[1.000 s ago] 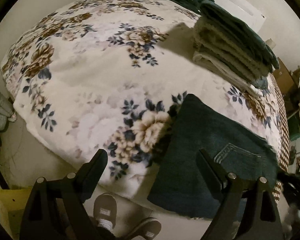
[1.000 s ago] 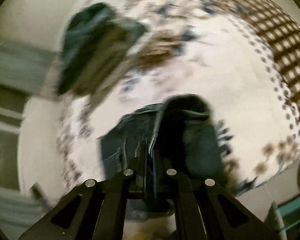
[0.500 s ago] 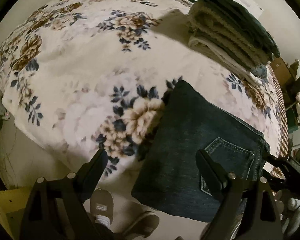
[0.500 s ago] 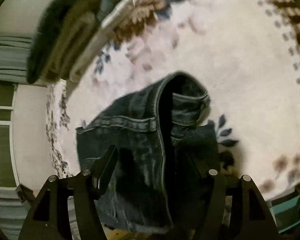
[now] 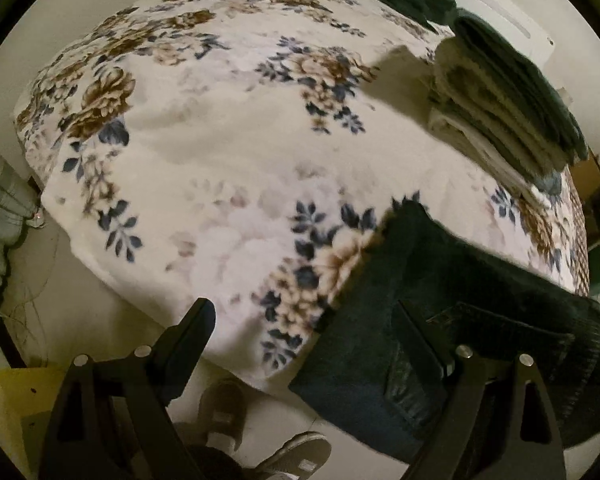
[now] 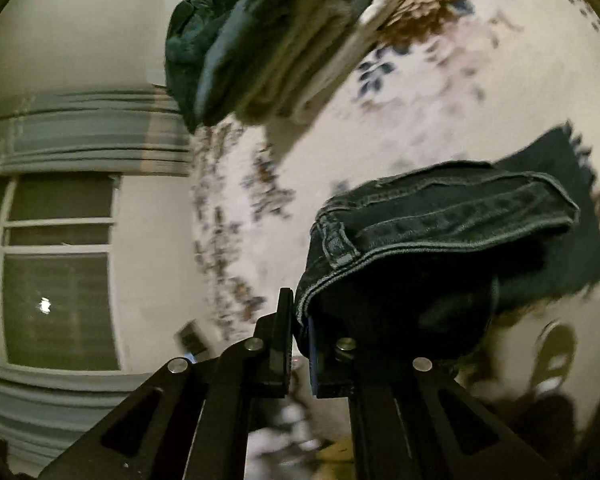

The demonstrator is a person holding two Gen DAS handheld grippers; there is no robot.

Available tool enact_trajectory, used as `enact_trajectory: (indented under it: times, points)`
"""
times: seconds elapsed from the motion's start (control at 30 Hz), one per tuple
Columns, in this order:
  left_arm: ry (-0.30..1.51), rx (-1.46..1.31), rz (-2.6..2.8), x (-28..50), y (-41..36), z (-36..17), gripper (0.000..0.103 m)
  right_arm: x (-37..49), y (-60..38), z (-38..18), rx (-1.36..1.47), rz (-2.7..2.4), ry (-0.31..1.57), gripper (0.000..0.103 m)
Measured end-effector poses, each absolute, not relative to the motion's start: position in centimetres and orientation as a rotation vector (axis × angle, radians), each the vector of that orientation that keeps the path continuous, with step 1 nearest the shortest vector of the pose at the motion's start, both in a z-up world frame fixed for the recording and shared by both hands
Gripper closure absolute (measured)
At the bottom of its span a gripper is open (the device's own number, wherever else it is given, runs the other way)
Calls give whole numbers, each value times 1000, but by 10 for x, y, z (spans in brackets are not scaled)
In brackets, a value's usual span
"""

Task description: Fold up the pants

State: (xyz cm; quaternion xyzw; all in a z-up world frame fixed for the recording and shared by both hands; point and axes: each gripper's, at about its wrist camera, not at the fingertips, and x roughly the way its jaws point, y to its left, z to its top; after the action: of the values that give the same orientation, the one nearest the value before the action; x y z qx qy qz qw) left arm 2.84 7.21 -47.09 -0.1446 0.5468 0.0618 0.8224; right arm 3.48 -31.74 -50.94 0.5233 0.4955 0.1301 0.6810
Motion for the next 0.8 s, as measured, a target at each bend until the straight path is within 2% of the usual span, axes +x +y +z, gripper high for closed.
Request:
enact_trajectory:
  times: [0.2, 0.47, 0.53, 0.57, 0.6, 0.8]
  points:
    - [1138, -304, 111, 33, 66, -468, 13, 36, -356, -515, 1335, 164, 1075, 97]
    - [1150, -327, 77, 32, 49, -476, 13, 41, -493, -616, 1310, -282, 1174, 94]
    - [1152, -312, 70, 31, 44, -477, 13, 38, -503, -615, 1316, -252, 1171, 83]
    - [1155, -307, 66, 30, 42, -478, 13, 38, -501, -608, 1295, -190, 1150, 60]
    - [1159, -302, 62, 29, 40, -479, 13, 38, -499, -606, 1261, -152, 1151, 42]
    - [1184, -279, 52, 24, 33, -485, 13, 51, -440, -613, 974, 46, 1305, 40]
